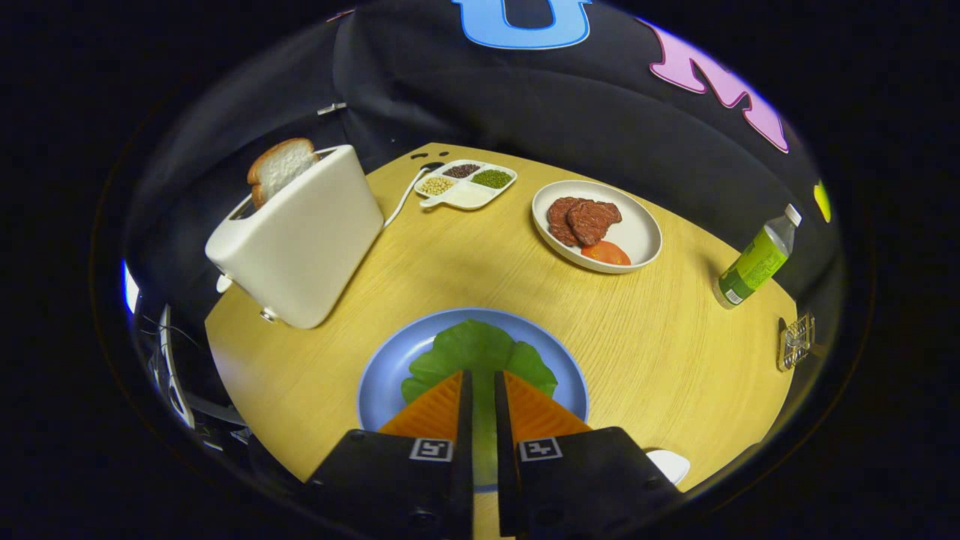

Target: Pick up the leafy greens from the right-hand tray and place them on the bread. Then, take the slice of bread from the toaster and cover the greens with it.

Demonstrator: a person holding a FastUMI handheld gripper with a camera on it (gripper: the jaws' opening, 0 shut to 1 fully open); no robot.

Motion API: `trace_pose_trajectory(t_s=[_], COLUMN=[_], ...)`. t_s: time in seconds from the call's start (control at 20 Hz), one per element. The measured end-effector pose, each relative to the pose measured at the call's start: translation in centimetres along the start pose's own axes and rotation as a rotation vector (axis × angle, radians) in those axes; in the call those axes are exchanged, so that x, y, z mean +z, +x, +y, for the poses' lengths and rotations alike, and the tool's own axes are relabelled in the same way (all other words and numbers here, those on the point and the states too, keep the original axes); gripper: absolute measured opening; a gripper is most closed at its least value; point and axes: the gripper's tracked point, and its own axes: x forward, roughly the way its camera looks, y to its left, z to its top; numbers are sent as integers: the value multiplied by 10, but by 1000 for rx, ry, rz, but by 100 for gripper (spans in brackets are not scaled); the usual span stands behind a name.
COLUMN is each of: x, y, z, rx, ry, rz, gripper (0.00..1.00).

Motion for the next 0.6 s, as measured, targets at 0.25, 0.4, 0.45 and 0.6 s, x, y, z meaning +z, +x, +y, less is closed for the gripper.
trace_pose_trajectory(t_s=[0.25, 0.4, 0.45, 0.6], x=[6, 16, 21, 45], y=[-3, -12, -16, -28], z=[2, 5, 5, 13], rx=[-1, 4, 2, 11], ry=[5, 21, 25, 32], rz=[-20, -46, -58, -108], gripper=[64, 95, 100, 100])
